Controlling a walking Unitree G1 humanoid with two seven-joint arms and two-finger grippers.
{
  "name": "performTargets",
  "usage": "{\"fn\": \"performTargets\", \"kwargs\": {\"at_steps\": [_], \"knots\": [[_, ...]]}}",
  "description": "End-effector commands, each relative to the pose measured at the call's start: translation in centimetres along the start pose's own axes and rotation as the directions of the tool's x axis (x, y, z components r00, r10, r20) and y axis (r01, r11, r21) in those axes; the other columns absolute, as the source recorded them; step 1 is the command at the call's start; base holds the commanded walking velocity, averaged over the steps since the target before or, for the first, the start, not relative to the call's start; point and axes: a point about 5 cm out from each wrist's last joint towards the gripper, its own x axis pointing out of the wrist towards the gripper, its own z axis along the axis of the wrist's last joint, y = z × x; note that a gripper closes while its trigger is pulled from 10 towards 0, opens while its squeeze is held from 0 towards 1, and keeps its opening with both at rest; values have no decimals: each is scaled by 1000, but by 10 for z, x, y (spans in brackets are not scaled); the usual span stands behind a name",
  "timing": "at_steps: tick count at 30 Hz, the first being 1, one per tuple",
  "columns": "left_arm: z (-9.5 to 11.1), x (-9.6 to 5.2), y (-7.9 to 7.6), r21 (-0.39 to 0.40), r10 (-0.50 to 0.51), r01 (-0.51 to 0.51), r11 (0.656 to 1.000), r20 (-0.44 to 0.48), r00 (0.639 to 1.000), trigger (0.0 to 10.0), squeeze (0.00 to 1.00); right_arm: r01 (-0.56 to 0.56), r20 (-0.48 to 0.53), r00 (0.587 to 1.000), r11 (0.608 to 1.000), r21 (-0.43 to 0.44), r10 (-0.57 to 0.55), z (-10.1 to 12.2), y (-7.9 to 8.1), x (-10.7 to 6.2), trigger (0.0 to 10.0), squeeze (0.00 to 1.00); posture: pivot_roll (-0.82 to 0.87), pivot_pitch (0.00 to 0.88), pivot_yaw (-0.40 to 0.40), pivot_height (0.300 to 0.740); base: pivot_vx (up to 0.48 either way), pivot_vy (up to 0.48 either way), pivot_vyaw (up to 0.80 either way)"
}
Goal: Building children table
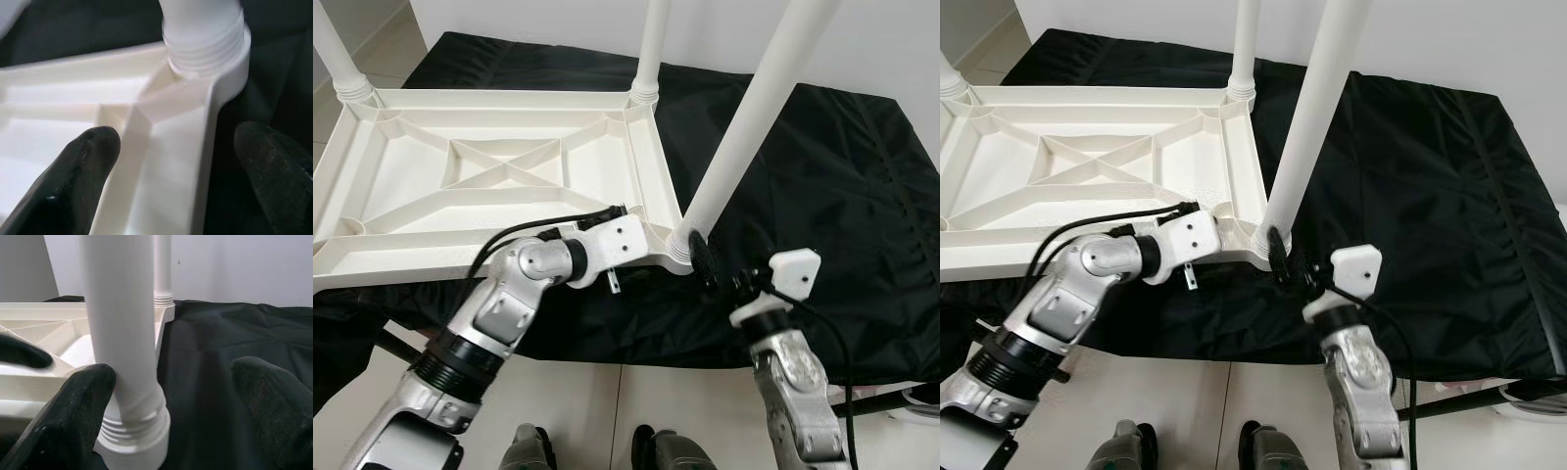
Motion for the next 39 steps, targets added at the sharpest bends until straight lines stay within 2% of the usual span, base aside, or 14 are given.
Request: {"fn": "performTargets", "kwargs": {"at_steps": [1,9,11,12,13,14,17,22,28,30,32,33,36,39], "knots": [[5,-4,-1,-18,1,-1,1000,24,1000,10000,0,4,-5,1000,1000,-15,-4,-2,-2,-4,10000,0,-31,150,-44,740,0,0,0],[14,-16,4,-95,96,-90,991,67,993,10000,0,-23,-1,1000,1000,11,23,-5,2,2,10000,0,-22,144,-41,740,0,0,0],[19,-26,8,-225,220,-187,956,134,966,10000,0,-34,-10,999,999,18,34,-10,1,7,10000,0,-2,127,-51,740,0,0,0],[19,-26,8,-225,220,-187,956,134,966,10000,0,-34,-10,999,999,18,34,-10,1,7,10000,0,-2,127,-51,740,0,0,0],[15,-32,10,-344,346,-280,896,149,926,10000,0,-41,-27,999,999,19,41,-16,0,10,10000,0,6,113,-60,740,0,0,0],[15,-32,10,-344,346,-280,896,149,926,10000,0,-41,-27,999,999,19,41,-16,0,10,10000,0,6,113,-60,740,0,0,0],[3,-30,4,-506,440,-333,796,105,892,10000,0,-48,-49,998,999,25,49,-23,-1,11,10000,0,5,106,-61,740,0,0,0],[1,-30,2,-550,496,-378,745,78,865,10000,0,-47,-60,997,999,25,49,-27,-1,14,10000,0,7,98,-65,740,0,0,0],[-12,-31,-6,-620,581,-452,641,7,814,10000,0,-41,-59,997,999,31,43,-28,3,20,10000,0,-10,72,-69,740,0,0,0],[-12,-31,-6,-620,581,-452,641,7,814,10000,0,-41,-59,997,999,31,43,-28,3,20,10000,0,-10,72,-69,740,0,0,0],[-23,-33,-10,-658,614,-491,571,-55,787,10000,0,-65,-72,995,998,25,67,-29,6,18,10000,0,-21,71,-63,740,0,0,0],[-23,-33,-10,-658,614,-491,571,-55,787,10000,0,-65,-72,995,998,25,67,-29,6,18,10000,0,-21,71,-63,740,0,0,0],[-35,-35,-12,-689,646,-533,491,-123,754,10000,0,-79,-77,994,997,13,80,-29,8,15,10000,0,-28,70,-67,740,0,0,0],[-39,-35,-12,-697,655,-545,466,-142,742,10000,0,-78,-79,994,997,11,78,-29,9,15,10000,0,-29,72,-66,740,0,0,0]]}}
